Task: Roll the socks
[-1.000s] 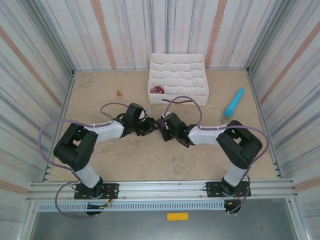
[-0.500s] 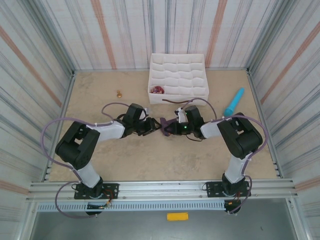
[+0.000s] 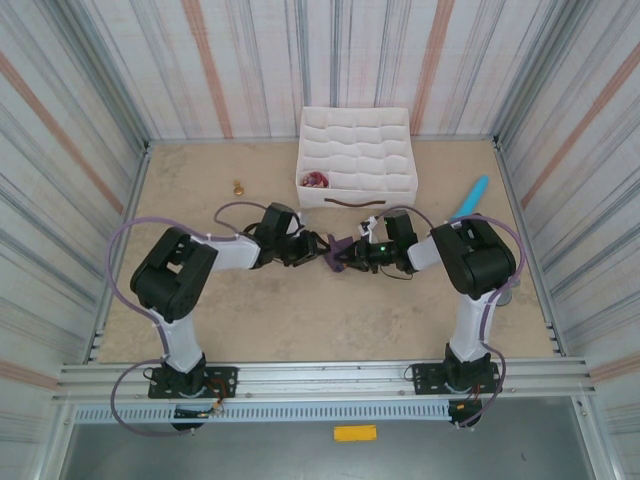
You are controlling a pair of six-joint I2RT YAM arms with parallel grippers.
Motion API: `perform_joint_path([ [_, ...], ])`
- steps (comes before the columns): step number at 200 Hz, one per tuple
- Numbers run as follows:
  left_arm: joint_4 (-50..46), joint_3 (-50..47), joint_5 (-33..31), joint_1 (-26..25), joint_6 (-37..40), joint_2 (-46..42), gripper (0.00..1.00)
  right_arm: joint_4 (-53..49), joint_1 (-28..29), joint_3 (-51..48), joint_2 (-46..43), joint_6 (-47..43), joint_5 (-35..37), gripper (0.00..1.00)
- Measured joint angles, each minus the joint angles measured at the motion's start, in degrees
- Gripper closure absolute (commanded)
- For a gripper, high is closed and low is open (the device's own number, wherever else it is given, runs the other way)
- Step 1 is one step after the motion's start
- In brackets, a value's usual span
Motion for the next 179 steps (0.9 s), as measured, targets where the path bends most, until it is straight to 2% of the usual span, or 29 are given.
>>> perform_joint_path([
  [36,1.16,2.6,0.02,-0.79,-0.39,3.02,0.48,0.76,-0.5,-0.02,0.61,1.64,-0.85,0.99],
  [78,0.92,4.11,-0.2,-1.11,-1.44,4.74,0.68,1.66,-0.55,-0.44,0.59,2.36,-0.66,0.93],
  [95,0.09,5.07,-0.04,-1.11,-1.64,5.22,0.77,1.75,-0.55,-0.66,0.33,2.32,-0.31,0.85],
  [129,-1.88,5.92,-0.04,-1.46,-1.22,5.2,0.9,-1.53,-0.11,-1.97,-3.34,0.22,3.82,0.61],
  [151,-3.67,6.01,-0.2,-1.49,-1.01,4.63,0.92,-6.73,1.05,-2.34,-8.0,-2.82,8.37,0.45],
  [179,-6.14,5.11,-0.52,-1.31,-0.96,2.82,0.92,-16.24,3.72,-2.19,-14.8,-7.61,16.24,0.41],
])
